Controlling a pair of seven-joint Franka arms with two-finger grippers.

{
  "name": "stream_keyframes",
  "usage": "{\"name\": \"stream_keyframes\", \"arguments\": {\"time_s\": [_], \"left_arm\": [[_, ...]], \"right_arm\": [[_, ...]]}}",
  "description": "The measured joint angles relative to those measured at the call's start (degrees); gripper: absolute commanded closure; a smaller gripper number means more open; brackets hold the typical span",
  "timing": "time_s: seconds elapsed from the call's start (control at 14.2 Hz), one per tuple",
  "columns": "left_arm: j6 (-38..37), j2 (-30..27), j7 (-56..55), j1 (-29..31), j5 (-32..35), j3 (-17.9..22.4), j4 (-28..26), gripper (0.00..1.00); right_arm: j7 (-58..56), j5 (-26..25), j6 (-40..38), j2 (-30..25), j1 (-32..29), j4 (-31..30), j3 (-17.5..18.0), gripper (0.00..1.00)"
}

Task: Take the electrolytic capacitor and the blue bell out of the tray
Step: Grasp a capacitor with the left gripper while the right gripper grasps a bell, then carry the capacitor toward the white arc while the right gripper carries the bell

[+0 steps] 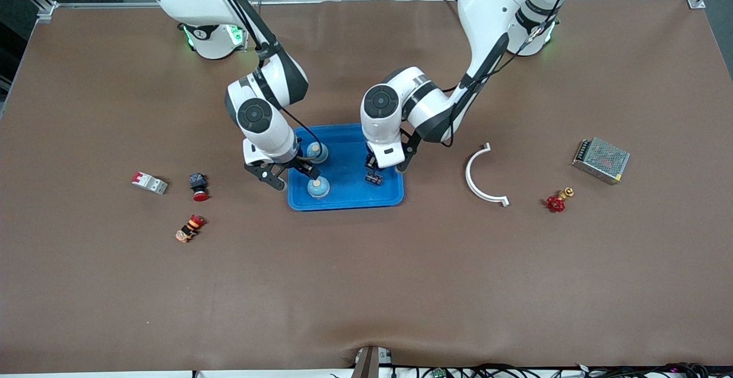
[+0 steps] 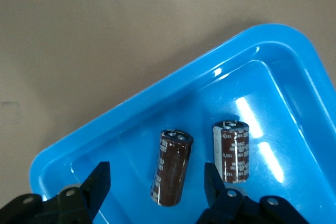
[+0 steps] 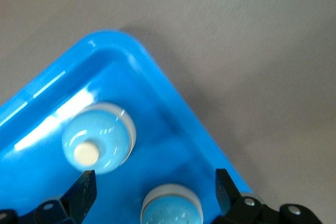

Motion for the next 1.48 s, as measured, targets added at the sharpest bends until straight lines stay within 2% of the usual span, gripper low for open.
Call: {"name": "stream_keyframes", "arguments": {"time_s": [0.42, 0.56, 0.78, 0.85, 0.99, 1.27, 1.48], "left_arm": [[5.0, 1.73, -1.38, -0.1, 0.03, 0.05, -0.05, 0.28], [5.6, 1.95, -1.39, -0.13, 0.37, 0.07, -0.12, 0.31], [5.89, 2.76, -1.97, -0.31, 1.49, 0.07, -0.33, 0.5], [6.05, 3.06, -2.06, -0.36, 1.54, 0.07, -0.34, 0.59], [6.13, 3.47, -2.07, -0.53, 1.63, 0.07, -0.4, 1.0], [5.1, 2.9, -2.07, -0.63, 4.51, 0.26, 0.05, 1.0], [-1.97, -2.16, 0.0, 0.51, 6.46, 0.4, 1.43, 1.0]], "right_arm": [[0.04, 1.36, -0.07, -0.01, 2.73, -0.63, 0.0, 0.0], [0.04, 1.39, 0.84, -0.01, 2.96, -1.82, -0.02, 0.0], [0.04, 1.41, 5.08, 0.01, 3.85, -4.57, -0.02, 0.0], [0.1, 1.42, 5.62, 0.01, 4.08, -5.07, -0.02, 0.0], [0.4, 1.44, 5.83, 0.02, 4.4, -5.45, -0.02, 0.0], [1.01, 1.47, 6.09, 0.55, 4.97, -5.54, -0.02, 0.0], [2.48, 1.48, 7.45, 1.7, 6.04, -5.57, -0.01, 0.0]]}}
